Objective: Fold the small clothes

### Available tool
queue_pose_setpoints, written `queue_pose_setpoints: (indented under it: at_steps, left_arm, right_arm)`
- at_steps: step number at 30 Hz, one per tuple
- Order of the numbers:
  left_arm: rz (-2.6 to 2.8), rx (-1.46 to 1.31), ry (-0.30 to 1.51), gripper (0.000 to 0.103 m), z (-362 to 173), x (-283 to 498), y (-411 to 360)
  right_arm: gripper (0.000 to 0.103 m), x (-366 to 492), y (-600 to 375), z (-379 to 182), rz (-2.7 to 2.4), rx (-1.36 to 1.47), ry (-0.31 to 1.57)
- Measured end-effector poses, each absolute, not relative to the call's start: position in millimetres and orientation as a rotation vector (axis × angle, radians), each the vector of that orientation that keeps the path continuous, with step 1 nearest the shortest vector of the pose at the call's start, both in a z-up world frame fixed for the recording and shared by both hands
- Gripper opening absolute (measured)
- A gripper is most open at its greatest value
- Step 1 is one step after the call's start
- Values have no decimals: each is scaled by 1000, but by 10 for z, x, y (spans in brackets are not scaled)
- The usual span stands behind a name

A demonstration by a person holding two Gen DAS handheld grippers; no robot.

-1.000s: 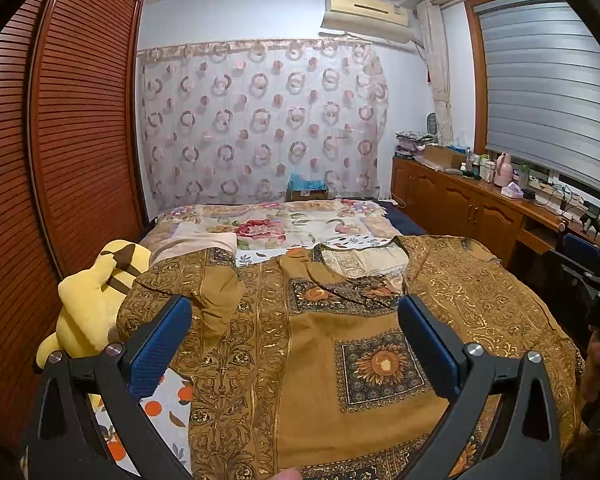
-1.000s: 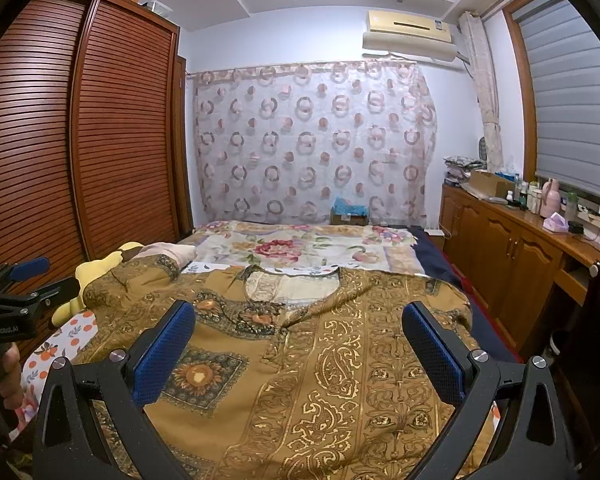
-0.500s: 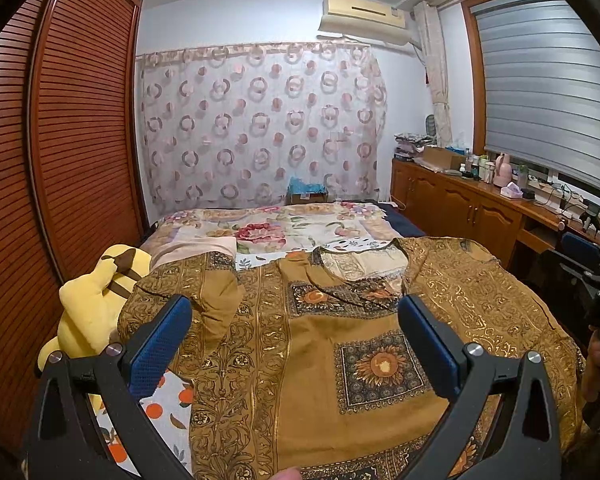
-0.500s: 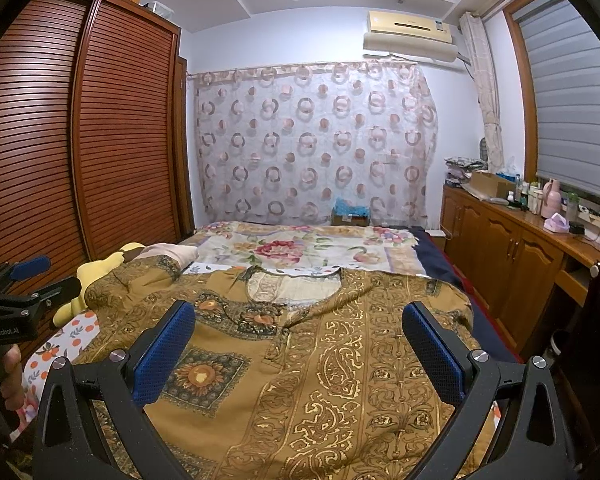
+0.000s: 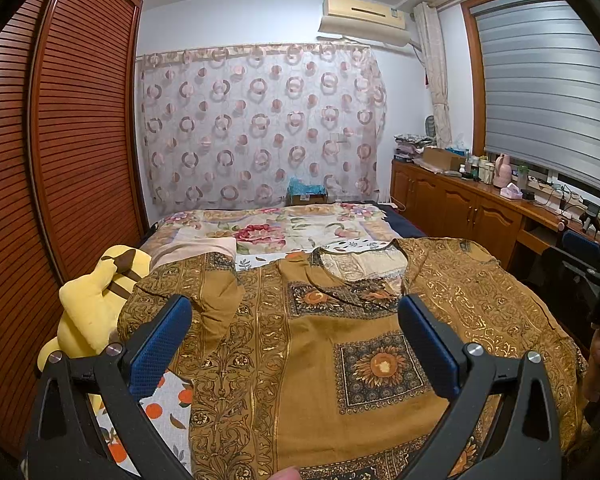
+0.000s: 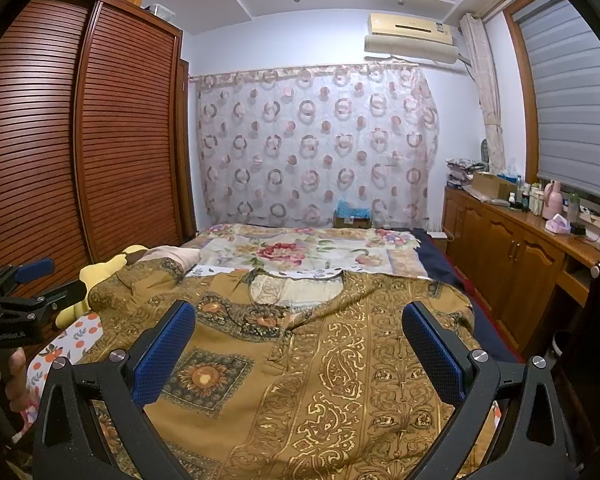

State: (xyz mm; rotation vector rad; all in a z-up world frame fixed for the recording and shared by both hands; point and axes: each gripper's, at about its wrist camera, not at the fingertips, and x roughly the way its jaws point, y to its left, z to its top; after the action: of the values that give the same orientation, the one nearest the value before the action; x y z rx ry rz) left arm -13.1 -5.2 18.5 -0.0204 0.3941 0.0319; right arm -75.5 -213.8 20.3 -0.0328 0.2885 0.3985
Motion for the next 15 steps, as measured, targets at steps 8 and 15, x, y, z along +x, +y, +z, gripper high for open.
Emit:
queue_pose_setpoints:
  at_steps: [8, 15]
  left_arm:
    - [31, -19, 391, 103, 216, -140, -54]
    - [32, -18, 391, 103, 267, -161, -62]
  right_arm:
    - [103, -774, -2142, 202, 403, -28, 279]
    - [103, -757, -2141, 186, 408, -26, 280]
